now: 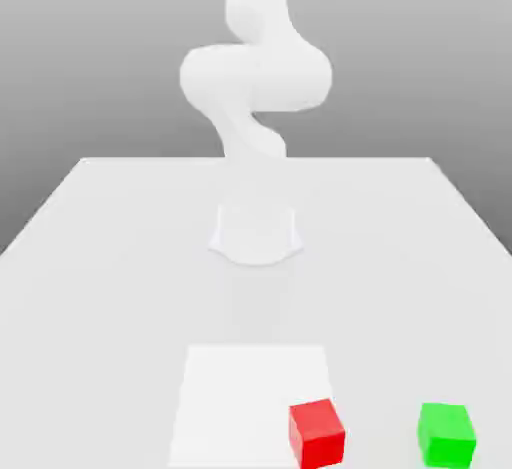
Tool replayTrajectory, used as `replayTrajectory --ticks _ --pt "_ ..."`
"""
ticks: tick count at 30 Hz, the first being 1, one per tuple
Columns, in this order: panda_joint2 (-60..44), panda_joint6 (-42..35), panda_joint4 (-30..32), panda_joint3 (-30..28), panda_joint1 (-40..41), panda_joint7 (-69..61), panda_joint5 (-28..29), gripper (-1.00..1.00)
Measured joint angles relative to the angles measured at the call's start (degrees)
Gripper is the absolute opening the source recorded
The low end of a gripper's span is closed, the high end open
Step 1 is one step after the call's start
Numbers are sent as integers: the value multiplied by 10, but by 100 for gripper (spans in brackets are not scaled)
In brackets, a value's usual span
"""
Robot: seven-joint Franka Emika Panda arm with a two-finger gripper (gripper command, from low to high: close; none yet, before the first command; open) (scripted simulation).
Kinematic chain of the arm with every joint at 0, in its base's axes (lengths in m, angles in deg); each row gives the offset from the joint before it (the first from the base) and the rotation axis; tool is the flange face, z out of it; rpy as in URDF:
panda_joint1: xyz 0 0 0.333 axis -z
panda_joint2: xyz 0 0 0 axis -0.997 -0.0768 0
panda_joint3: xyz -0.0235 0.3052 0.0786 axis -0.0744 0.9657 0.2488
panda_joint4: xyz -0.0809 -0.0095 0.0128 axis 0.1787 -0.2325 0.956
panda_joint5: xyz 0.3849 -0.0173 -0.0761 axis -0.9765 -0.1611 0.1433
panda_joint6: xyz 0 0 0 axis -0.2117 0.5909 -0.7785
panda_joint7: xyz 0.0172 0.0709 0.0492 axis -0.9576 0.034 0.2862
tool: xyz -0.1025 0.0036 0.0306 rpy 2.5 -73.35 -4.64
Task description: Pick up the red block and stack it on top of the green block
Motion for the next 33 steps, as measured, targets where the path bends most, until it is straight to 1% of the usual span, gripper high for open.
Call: replayTrajectory --ticks 24,29,30,33 --pt "-502 187 80 28 -42 -48 13 0" --pt "-606 262 72 23 -48 -43 24 0" --pt "-624 276 70 21 -50 -42 26 -100" --pt "-624 276 70 21 -50 -41 26 -100"
